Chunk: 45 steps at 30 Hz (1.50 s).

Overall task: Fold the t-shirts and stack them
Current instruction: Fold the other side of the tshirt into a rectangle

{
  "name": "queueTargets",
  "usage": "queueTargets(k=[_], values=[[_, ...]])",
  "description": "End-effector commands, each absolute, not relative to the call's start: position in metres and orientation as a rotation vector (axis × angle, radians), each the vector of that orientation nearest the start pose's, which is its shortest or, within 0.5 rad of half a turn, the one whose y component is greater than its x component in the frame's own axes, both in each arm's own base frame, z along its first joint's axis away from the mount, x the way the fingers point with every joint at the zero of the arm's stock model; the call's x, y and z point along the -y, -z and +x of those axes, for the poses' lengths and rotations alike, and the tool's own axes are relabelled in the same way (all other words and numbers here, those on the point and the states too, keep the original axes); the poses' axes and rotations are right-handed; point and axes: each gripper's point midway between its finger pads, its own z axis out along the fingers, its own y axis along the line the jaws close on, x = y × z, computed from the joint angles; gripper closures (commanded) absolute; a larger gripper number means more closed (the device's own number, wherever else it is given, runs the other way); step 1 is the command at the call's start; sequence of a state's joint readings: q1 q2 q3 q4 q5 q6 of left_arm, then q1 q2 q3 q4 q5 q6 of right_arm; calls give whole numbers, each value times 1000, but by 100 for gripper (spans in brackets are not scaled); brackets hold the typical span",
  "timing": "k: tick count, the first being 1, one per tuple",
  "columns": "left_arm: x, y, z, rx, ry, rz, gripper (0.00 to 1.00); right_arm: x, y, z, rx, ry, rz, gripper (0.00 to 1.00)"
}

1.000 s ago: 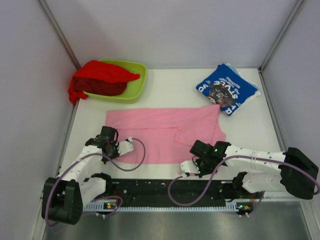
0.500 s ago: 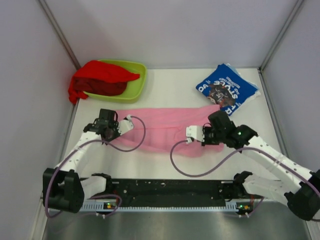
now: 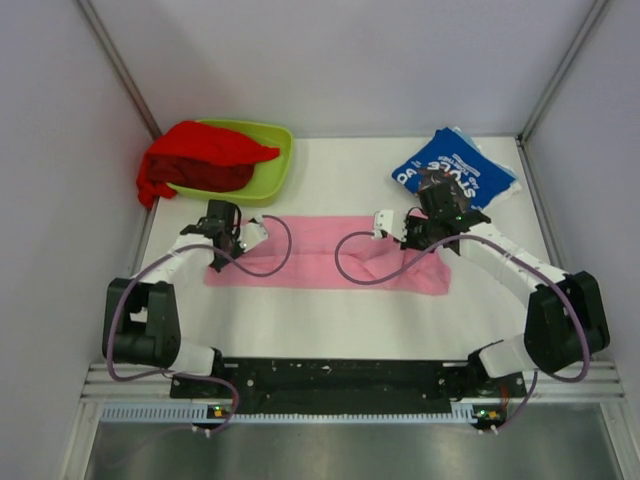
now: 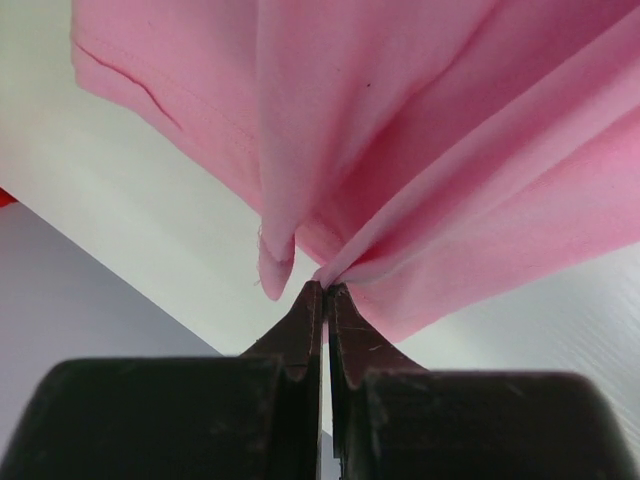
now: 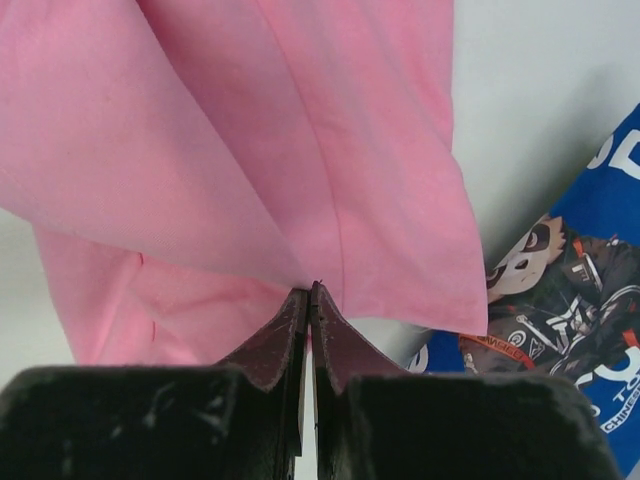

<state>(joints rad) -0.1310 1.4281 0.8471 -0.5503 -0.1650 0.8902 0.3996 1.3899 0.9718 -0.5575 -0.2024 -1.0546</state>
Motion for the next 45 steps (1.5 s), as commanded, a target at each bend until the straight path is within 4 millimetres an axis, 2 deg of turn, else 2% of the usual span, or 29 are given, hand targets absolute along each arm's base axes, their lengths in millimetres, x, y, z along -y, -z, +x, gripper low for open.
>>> queueTargets(k=[1, 7, 11, 12, 14, 15, 17, 19, 20, 21, 22, 25, 27, 30, 33, 35, 37, 38, 42, 45], values=[[-31, -73, 328, -2417, -494, 1185, 100, -138, -116, 348, -1771, 15, -1714, 100], [-26, -65, 328, -2454, -436, 1170, 98, -134, -103, 365, -1819, 7, -1688, 100], [-28, -60, 331, -2480, -442, 1116, 73, -131, -93, 380, -1907, 11, -1601, 91], [-30, -62, 335, -2480, -455, 1081, 67, -130, -90, 386, -1937, 18, -1567, 85], [-36, -65, 343, -2484, -487, 1003, 56, -122, -88, 400, -2008, 72, -1458, 72], [-41, -69, 349, -2476, -518, 954, 54, -116, -86, 409, -2055, 127, -1374, 68], [-55, -76, 360, -2463, -574, 827, 52, -100, -92, 421, -2116, 237, -1196, 67], [-67, -84, 367, -2458, -596, 711, 52, -95, -105, 429, -2148, 268, -1010, 61], [-67, -90, 370, -2449, -585, 673, 50, -93, -112, 431, -2166, 267, -915, 57], [-77, -96, 371, -2452, -577, 614, 48, -89, -123, 434, -2179, 277, -809, 53], [-79, -101, 373, -2448, -562, 590, 46, -88, -134, 435, -2196, 275, -732, 51], [-85, -112, 375, -2444, -581, 551, 45, -93, -152, 419, -2312, 163, -580, 50], [-85, -114, 373, -2459, -578, 537, 45, -112, -155, 396, -2383, -15, -504, 52], [-59, -114, 360, -2491, -377, 567, 48, -157, -148, 349, -2428, -294, -513, 54], [-22, -111, 345, -2480, -133, 651, 48, -178, -131, 316, -2440, -254, -603, 48], [-10, -105, 339, -2479, -71, 678, 48, -190, -119, 303, -2456, -260, -642, 44], [-8, -96, 335, -2498, -57, 699, 48, -194, -100, 294, -2511, -298, -640, 32], [-9, -90, 332, -2517, -59, 703, 48, -193, -92, 290, -2542, -297, -628, 31], [-15, -74, 323, -2569, -85, 710, 48, -190, -76, 280, -2597, -280, -618, 31], [-12, -69, 318, -2570, -66, 727, 48, -189, -64, 273, -2631, -249, -627, 34]])
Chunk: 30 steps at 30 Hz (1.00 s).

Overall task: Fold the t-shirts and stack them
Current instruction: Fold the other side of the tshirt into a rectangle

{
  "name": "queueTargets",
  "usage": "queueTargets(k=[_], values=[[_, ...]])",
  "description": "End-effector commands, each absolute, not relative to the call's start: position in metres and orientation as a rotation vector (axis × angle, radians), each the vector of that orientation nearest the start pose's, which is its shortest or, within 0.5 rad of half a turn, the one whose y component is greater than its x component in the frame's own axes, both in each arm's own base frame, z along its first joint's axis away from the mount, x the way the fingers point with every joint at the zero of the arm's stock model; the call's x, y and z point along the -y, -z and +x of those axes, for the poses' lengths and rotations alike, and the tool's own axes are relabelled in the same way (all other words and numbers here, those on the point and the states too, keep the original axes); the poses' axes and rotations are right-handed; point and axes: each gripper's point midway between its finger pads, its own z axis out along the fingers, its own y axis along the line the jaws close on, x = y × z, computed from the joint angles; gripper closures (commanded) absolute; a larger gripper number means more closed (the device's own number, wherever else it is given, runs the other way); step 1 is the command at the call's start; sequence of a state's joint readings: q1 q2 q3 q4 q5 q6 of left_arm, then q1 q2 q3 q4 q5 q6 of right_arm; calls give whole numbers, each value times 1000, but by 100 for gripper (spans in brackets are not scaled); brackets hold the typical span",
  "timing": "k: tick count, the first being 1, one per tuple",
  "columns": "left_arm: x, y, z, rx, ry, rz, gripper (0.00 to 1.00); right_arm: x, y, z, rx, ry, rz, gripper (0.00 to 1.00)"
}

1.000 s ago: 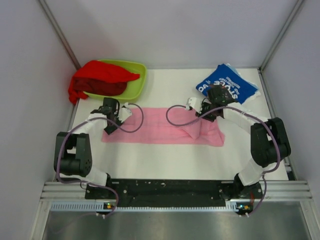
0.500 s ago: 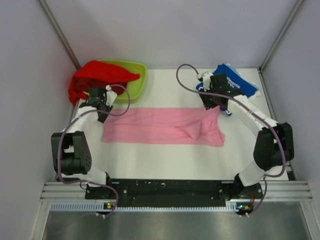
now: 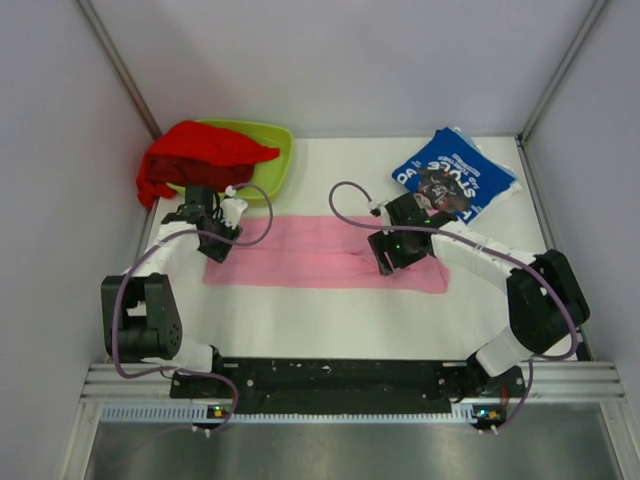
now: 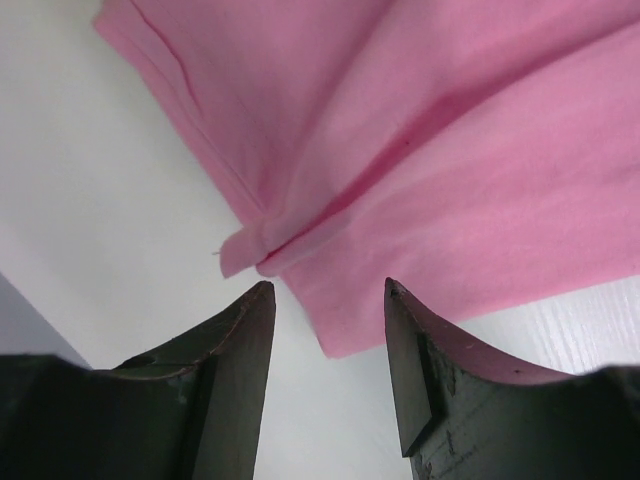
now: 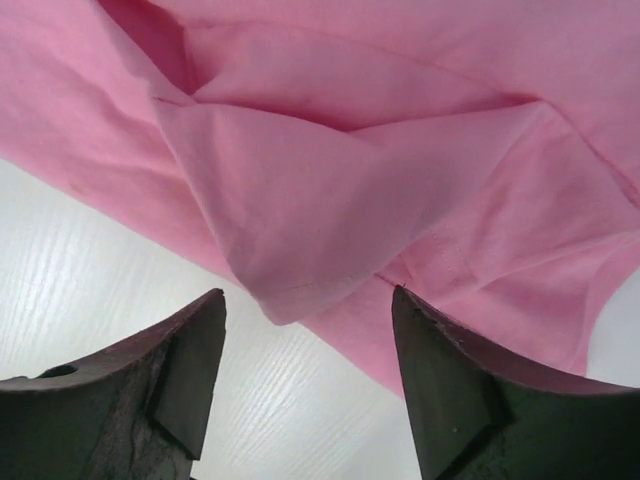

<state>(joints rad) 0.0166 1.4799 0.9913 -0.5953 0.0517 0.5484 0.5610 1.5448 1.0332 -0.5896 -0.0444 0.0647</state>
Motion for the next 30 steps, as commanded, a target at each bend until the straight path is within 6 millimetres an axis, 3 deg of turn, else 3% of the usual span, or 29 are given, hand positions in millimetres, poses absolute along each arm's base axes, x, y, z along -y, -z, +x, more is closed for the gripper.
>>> queueTargets(k=[1, 7, 10, 14, 21, 23, 24, 26, 30], values=[[-12, -70, 318, -2569, -67, 722, 48, -188, -59, 273, -2644, -240, -631, 37], [-13, -74, 321, -2561, -74, 726, 48, -189, -56, 296, -2618, -153, -666, 84], [-15, -76, 319, -2557, -88, 729, 48, -186, -66, 313, -2566, -85, -697, 100], [-15, -77, 319, -2556, -98, 735, 48, -194, -80, 339, -2488, -58, -788, 100], [-5, -82, 322, -2532, -50, 781, 47, -214, -75, 377, -2433, -57, -929, 100], [-3, -83, 324, -2518, -34, 802, 47, -218, -75, 388, -2426, -50, -919, 89], [8, -84, 324, -2500, -19, 843, 47, -220, -75, 392, -2424, -50, -911, 85], [16, -84, 327, -2486, -10, 886, 47, -224, -81, 404, -2409, -51, -884, 69], [44, -94, 336, -2407, 0, 1020, 46, -227, -115, 427, -2359, -95, -756, 54]])
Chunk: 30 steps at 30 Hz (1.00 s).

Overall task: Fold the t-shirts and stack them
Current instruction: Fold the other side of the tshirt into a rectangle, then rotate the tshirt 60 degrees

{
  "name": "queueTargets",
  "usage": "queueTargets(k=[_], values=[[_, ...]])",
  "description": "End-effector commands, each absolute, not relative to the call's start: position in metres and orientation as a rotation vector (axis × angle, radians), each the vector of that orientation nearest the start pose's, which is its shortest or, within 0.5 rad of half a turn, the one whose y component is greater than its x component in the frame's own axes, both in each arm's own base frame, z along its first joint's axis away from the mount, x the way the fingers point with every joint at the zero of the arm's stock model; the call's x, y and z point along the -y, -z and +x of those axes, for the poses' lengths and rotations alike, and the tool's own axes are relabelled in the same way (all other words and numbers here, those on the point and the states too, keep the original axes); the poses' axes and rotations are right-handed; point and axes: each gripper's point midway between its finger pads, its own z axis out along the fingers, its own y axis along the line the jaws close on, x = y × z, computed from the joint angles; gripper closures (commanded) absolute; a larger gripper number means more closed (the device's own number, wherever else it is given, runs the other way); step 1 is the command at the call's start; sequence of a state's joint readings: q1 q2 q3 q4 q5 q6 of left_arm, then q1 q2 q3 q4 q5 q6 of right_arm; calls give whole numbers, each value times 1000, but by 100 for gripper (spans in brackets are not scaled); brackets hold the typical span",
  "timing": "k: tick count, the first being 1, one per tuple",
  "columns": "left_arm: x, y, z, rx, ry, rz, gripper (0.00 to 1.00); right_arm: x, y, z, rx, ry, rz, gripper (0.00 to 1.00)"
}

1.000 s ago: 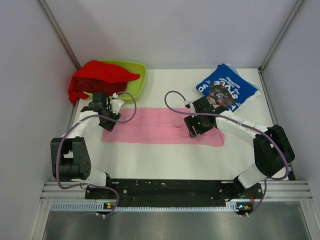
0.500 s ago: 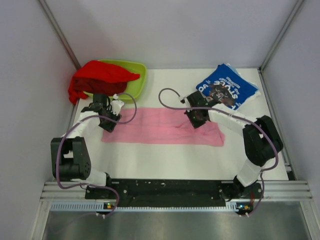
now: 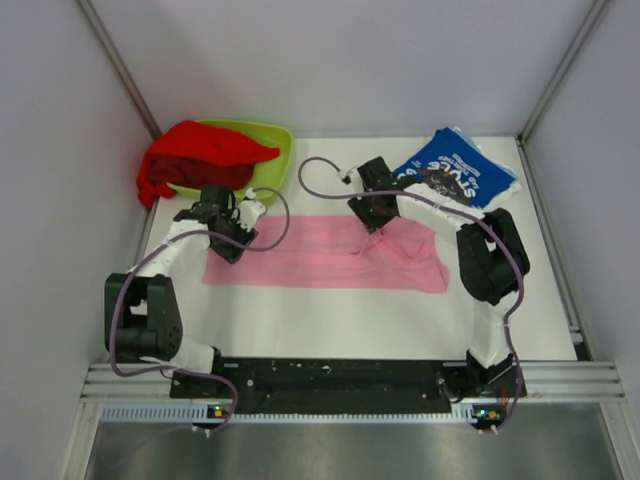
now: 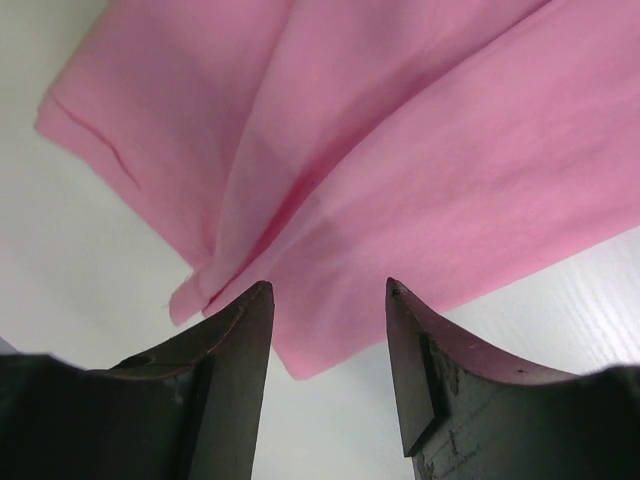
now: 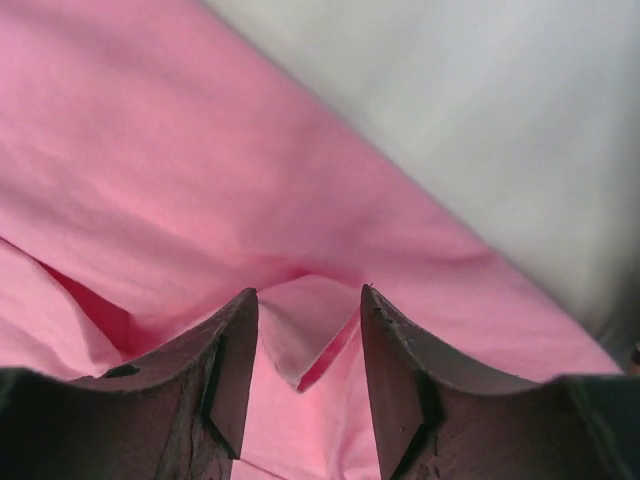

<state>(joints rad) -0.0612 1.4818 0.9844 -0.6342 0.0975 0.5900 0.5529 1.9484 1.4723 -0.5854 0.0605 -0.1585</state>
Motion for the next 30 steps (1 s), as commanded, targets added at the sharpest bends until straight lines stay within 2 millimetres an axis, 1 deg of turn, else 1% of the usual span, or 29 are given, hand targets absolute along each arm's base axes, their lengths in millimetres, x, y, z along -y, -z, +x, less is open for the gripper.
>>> queueTargets(k=[1, 2, 3, 4, 6, 7, 8, 9, 10, 11, 12, 13, 16, 18, 19, 21, 23, 24, 26, 28, 30], values=[[55, -98, 339, -2377, 5, 1062, 47, -225, -125, 429, -2355, -134, -707, 52], [67, -104, 342, -2342, 16, 1098, 46, -222, -137, 430, -2347, -186, -650, 50], [84, -111, 346, -2298, 37, 1140, 46, -219, -144, 426, -2351, -254, -606, 50], [100, -118, 348, -2257, 66, 1175, 46, -211, -152, 423, -2357, -311, -528, 50], [140, -131, 350, -2167, 152, 1252, 46, -190, -155, 412, -2380, -355, -416, 50], [166, -139, 348, -2111, 232, 1296, 46, -179, -151, 402, -2395, -356, -386, 52], [191, -147, 345, -2054, 312, 1340, 46, -172, -144, 390, -2420, -353, -370, 52], [213, -152, 343, -2009, 381, 1373, 47, -169, -140, 377, -2431, -361, -366, 52], [236, -159, 341, -1961, 453, 1398, 47, -166, -126, 358, -2473, -383, -357, 51], [260, -162, 337, -1929, 514, 1412, 47, -162, -116, 344, -2498, -392, -348, 50], [282, -171, 341, -1890, 561, 1400, 47, -158, -109, 335, -2509, -388, -329, 48], [302, -172, 345, -1880, 606, 1371, 46, -154, -100, 328, -2518, -382, -309, 48], [351, -171, 355, -1892, 714, 1305, 45, -152, -92, 326, -2480, -431, -247, 48], [375, -154, 362, -1946, 752, 1298, 45, -154, -82, 326, -2486, -444, -240, 48], [383, -140, 366, -1974, 755, 1299, 45, -153, -75, 326, -2500, -433, -234, 48], [395, -131, 371, -1980, 755, 1303, 44, -152, -67, 326, -2524, -423, -240, 50], [403, -128, 373, -1971, 773, 1302, 44, -152, -59, 325, -2542, -422, -236, 52], [403, -125, 373, -1977, 782, 1299, 44, -152, -57, 324, -2549, -421, -230, 55], [405, -117, 372, -1994, 800, 1286, 44, -151, -53, 323, -2559, -420, -213, 66], [407, -107, 371, -2025, 820, 1268, 44, -147, -53, 325, -2554, -397, -185, 86], [409, -98, 371, -2052, 829, 1251, 44, -142, -58, 329, -2537, -388, -159, 95]])
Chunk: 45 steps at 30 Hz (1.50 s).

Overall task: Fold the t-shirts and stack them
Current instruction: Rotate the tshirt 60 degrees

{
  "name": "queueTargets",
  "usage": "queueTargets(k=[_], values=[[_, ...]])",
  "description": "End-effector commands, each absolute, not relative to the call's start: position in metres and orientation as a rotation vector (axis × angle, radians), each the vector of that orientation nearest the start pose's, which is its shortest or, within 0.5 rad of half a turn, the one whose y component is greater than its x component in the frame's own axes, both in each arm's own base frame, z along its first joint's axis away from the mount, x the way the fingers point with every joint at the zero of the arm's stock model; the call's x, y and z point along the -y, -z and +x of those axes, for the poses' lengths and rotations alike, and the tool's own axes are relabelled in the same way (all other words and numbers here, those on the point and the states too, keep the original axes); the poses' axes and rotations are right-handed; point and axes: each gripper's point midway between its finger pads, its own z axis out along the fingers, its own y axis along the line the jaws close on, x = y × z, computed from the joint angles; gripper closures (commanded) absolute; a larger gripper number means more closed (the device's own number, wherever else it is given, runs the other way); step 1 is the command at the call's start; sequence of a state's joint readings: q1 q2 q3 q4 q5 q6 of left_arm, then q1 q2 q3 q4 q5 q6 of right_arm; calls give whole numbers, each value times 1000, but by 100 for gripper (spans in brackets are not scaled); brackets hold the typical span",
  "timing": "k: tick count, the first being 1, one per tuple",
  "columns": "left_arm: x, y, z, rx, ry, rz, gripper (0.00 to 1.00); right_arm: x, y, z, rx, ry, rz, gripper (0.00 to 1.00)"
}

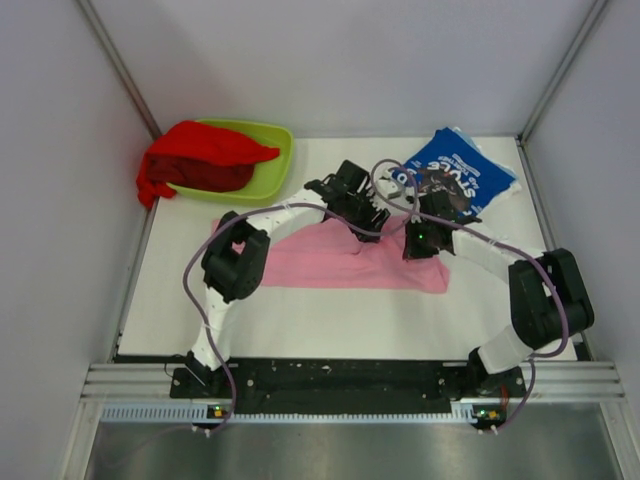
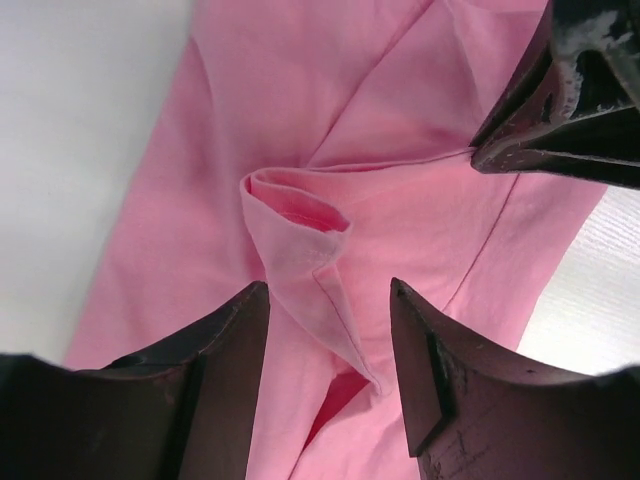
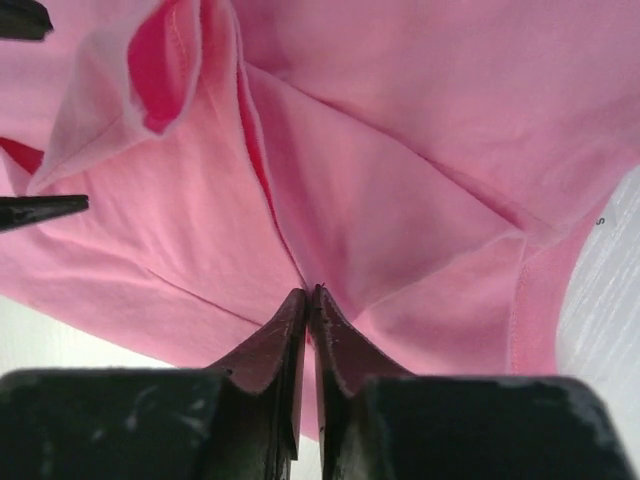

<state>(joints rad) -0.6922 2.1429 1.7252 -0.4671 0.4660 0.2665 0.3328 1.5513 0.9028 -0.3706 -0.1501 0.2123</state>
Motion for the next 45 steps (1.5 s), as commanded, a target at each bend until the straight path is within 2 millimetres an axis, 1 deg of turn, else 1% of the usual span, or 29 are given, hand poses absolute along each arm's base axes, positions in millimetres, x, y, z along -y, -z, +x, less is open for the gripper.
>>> queueTargets(k=[1, 2, 5, 8, 11, 13, 14, 17, 18, 20, 23, 27, 30, 31, 33, 35, 36, 37, 39, 41, 43, 45], values=[[410, -94, 371, -2057, 832, 1249, 44, -140, -64, 332, -2520, -388, -149, 98], [410, -93, 373, -2060, 830, 1240, 45, -137, -69, 336, -2502, -381, -144, 100], [412, -85, 377, -2066, 828, 1230, 50, -133, -78, 347, -2474, -369, -150, 100], [411, -74, 380, -2089, 802, 1227, 61, -127, -78, 360, -2474, -370, -140, 100], [405, -69, 389, -2095, 731, 1216, 76, -121, -84, 377, -2451, -358, -143, 100], [400, -66, 396, -2099, 677, 1204, 93, -120, -88, 389, -2434, -338, -177, 100], [397, -66, 400, -2105, 644, 1191, 100, -121, -90, 395, -2427, -329, -190, 100], [386, -65, 407, -2127, 596, 1167, 100, -114, -88, 410, -2431, -263, -220, 100], [383, -66, 407, -2132, 593, 1161, 100, -111, -82, 412, -2448, -239, -234, 100], [378, -69, 407, -2130, 589, 1150, 100, -109, -75, 416, -2460, -231, -257, 100], [374, -78, 406, -2110, 588, 1148, 100, -109, -73, 426, -2449, -219, -289, 100], [371, -83, 403, -2096, 583, 1176, 100, -108, -74, 441, -2428, -190, -283, 100], [366, -87, 402, -2094, 557, 1182, 100, -104, -77, 448, -2418, -154, -269, 87], [365, -90, 400, -2090, 557, 1185, 99, -104, -81, 450, -2409, -150, -268, 82], [364, -97, 396, -2075, 568, 1197, 97, -105, -94, 455, -2379, -152, -246, 69], [364, -108, 393, -2057, 578, 1208, 95, -103, -109, 458, -2357, -148, -219, 64], [363, -113, 391, -2054, 579, 1209, 94, -103, -121, 460, -2338, -148, -202, 63], [362, -117, 389, -2048, 579, 1214, 94, -103, -132, 459, -2325, -152, -187, 62], [362, -127, 385, -2030, 591, 1225, 90, -102, -144, 451, -2317, -167, -148, 62], [369, -134, 380, -1995, 628, 1252, 87, -105, -151, 438, -2318, -216, -110, 62], [378, -134, 376, -1971, 687, 1283, 86, -109, -148, 420, -2334, -272, -70, 64], [387, -120, 375, -1987, 740, 1293, 86, -112, -135, 398, -2373, -330, -13, 69]])
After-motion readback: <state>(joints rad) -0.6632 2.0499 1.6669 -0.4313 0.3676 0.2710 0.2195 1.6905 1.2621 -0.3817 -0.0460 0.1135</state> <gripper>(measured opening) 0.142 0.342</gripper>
